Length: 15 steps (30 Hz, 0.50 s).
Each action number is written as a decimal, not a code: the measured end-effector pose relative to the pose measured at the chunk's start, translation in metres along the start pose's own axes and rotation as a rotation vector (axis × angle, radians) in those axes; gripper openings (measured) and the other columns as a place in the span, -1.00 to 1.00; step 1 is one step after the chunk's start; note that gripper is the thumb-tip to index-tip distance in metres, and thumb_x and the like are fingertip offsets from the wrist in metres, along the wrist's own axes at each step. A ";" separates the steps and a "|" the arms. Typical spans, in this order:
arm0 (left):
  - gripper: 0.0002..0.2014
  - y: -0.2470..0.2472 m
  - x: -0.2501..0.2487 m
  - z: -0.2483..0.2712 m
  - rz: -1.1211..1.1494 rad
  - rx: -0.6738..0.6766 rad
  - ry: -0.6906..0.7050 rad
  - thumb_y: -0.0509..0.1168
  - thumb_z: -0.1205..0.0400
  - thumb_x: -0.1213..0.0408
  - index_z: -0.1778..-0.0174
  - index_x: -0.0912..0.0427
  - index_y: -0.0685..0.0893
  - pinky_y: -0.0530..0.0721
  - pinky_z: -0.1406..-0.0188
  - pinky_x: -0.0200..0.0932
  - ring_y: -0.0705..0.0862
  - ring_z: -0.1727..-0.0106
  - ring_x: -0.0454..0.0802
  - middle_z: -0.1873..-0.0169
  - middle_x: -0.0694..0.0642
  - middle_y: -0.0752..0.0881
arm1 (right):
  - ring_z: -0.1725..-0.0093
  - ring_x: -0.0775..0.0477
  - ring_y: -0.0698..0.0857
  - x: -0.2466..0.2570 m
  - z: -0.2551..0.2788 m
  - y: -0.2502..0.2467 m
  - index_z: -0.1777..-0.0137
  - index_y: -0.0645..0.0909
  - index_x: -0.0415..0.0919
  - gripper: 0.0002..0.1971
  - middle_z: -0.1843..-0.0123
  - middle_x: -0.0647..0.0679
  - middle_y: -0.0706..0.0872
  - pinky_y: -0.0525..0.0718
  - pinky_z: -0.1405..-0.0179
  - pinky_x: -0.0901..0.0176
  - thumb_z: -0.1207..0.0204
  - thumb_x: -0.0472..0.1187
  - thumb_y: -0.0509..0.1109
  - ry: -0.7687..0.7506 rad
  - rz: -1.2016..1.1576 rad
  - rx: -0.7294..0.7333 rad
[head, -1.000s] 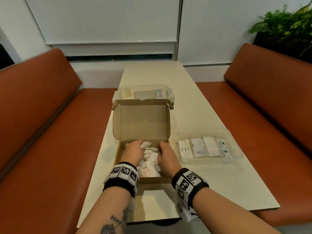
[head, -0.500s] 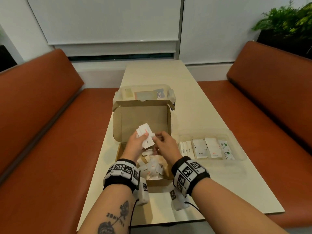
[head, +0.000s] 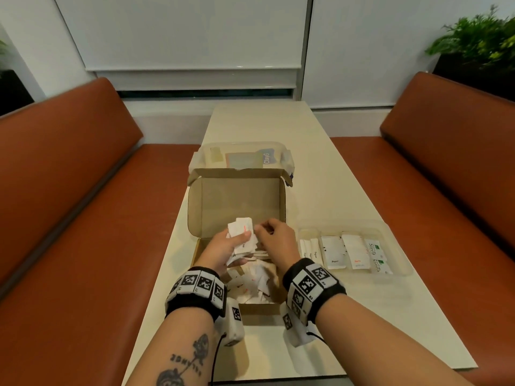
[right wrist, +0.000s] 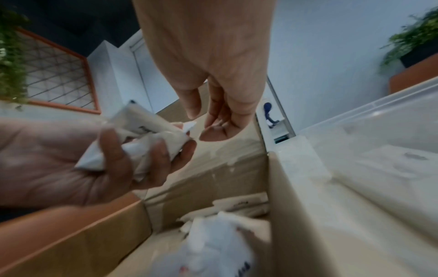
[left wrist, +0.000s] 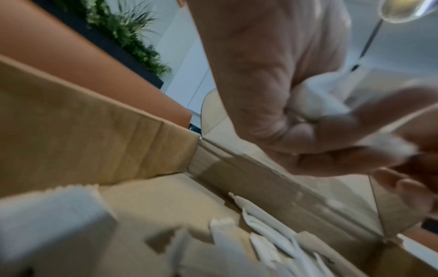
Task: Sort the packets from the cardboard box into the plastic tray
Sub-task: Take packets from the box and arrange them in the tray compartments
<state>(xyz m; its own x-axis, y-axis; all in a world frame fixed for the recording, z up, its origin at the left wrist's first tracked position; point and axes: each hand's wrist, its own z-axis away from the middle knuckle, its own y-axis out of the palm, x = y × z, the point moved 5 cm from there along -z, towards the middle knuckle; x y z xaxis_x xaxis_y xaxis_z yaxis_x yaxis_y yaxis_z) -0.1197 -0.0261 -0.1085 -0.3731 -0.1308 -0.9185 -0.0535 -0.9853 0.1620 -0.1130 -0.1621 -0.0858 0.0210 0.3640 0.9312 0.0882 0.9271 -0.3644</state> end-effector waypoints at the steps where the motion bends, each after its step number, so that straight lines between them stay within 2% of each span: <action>1: -0.74 0.001 0.000 0.000 -0.054 0.043 0.005 0.36 -0.62 0.19 -0.21 0.15 0.63 0.59 0.63 -0.33 0.77 0.33 -0.07 0.20 0.08 0.80 | 0.07 -0.05 0.72 0.001 -0.002 -0.003 -0.05 0.68 -0.21 -0.83 0.07 -0.08 0.75 0.73 0.00 0.10 -0.57 -0.14 0.35 0.008 -0.025 0.001; 4: -0.74 0.008 0.000 0.002 -0.183 0.138 0.021 0.40 -0.59 0.15 -0.18 0.06 0.67 0.57 0.60 -0.31 0.72 0.31 -0.12 0.23 0.00 0.78 | 0.04 -0.04 0.71 0.007 -0.005 -0.009 -0.10 0.69 -0.20 -0.80 0.06 -0.08 0.74 0.72 -0.04 0.07 -0.52 -0.18 0.42 -0.014 -0.023 0.033; 6: -0.75 0.013 -0.003 0.003 -0.207 0.145 0.036 0.41 -0.57 0.14 -0.16 0.02 0.68 0.56 0.60 -0.31 0.71 0.30 -0.15 0.25 -0.04 0.78 | 0.11 -0.02 0.69 0.011 -0.006 -0.014 0.00 0.71 -0.19 -0.87 0.15 -0.07 0.71 0.71 0.04 0.12 -0.47 -0.24 0.46 -0.032 -0.042 0.034; 8: -0.72 0.018 -0.006 0.004 -0.179 0.126 0.058 0.42 -0.57 0.12 -0.18 0.05 0.66 0.55 0.61 -0.31 0.71 0.30 -0.13 0.25 -0.01 0.77 | 0.19 0.02 0.68 0.013 -0.007 -0.024 0.13 0.70 -0.15 -0.96 0.22 -0.06 0.71 0.69 0.14 0.19 -0.45 -0.25 0.49 -0.043 -0.078 0.010; 10: -0.67 0.024 -0.011 0.003 -0.124 0.104 0.087 0.42 -0.57 0.13 -0.22 0.11 0.64 0.55 0.62 -0.31 0.70 0.32 -0.12 0.24 0.03 0.76 | 0.25 0.04 0.67 0.012 -0.008 -0.038 0.19 0.67 -0.17 -0.94 0.26 -0.07 0.72 0.66 0.20 0.21 -0.43 -0.24 0.51 -0.049 -0.115 -0.010; 15: -0.69 0.059 -0.018 -0.001 -0.078 0.091 0.123 0.41 -0.58 0.19 -0.21 0.18 0.62 0.57 0.63 -0.28 0.71 0.36 -0.11 0.25 0.07 0.76 | 0.37 0.09 0.66 -0.001 -0.009 -0.080 0.16 0.62 -0.23 -0.90 0.33 -0.02 0.71 0.61 0.41 0.36 -0.45 -0.26 0.50 -0.007 -0.206 0.026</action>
<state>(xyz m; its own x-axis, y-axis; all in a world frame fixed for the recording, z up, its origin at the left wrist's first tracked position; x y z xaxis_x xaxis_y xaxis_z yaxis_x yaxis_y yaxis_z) -0.1147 -0.0815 -0.0826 -0.2482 -0.0726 -0.9660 -0.1638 -0.9797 0.1157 -0.1111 -0.2372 -0.0581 -0.0019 0.1665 0.9860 0.0640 0.9840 -0.1661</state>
